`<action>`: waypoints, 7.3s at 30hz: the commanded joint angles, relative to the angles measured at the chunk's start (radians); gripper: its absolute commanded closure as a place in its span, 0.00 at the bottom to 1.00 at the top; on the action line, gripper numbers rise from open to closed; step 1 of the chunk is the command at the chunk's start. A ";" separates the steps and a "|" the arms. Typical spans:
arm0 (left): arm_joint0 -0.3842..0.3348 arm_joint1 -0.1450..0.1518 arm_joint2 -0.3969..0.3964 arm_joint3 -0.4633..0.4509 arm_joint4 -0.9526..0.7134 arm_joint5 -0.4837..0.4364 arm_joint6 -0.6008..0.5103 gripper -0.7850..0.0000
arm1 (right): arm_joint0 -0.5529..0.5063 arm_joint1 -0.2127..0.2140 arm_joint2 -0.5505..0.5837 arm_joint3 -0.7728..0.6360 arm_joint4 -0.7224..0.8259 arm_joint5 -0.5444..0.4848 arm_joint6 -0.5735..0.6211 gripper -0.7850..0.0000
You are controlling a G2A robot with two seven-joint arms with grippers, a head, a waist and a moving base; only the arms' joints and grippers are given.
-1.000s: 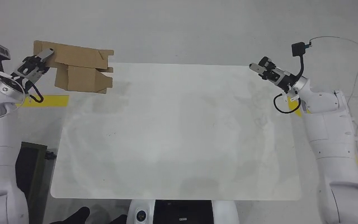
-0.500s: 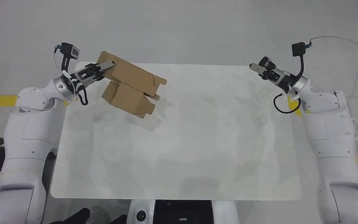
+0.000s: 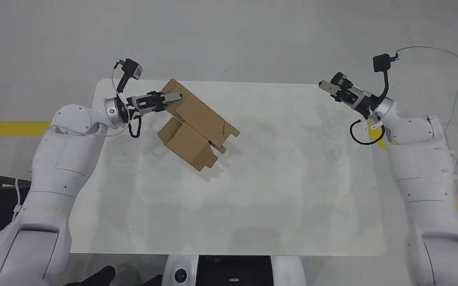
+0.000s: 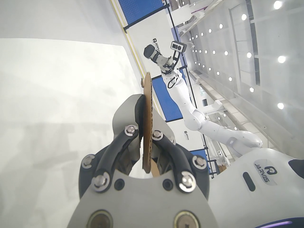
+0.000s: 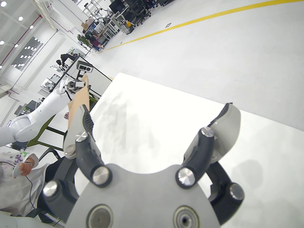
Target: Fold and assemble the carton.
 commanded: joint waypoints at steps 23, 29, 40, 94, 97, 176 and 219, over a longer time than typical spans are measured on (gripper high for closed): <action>-0.077 -0.001 0.185 -0.076 -0.009 0.028 -0.118 1.00 | 0.181 -0.096 -0.511 0.071 0.621 0.204 0.484 0.00; -0.099 0.004 0.233 -0.100 -0.029 0.027 -0.117 1.00 | 0.194 -0.108 -0.619 0.028 0.705 0.230 0.510 0.00; -0.135 0.012 0.303 -0.096 -0.074 0.020 -0.110 1.00 | 0.229 -0.123 -0.761 0.006 0.775 0.216 0.497 0.00; -0.143 0.035 0.401 -0.153 -0.155 0.010 -0.100 1.00 | 0.172 -0.141 -0.728 -0.095 0.705 0.247 0.499 0.99; -0.146 0.036 0.407 -0.151 -0.168 0.015 -0.105 1.00 | 0.168 -0.145 -0.722 -0.091 0.707 0.246 0.509 1.00; 0.110 0.004 0.223 -0.215 -0.211 0.123 0.044 1.00 | -0.146 -0.097 -0.321 -0.311 0.553 0.427 0.069 0.00; -0.041 0.121 0.342 -0.281 -0.115 0.274 -0.364 1.00 | -0.122 -0.042 -0.198 -0.231 0.475 0.382 0.484 0.00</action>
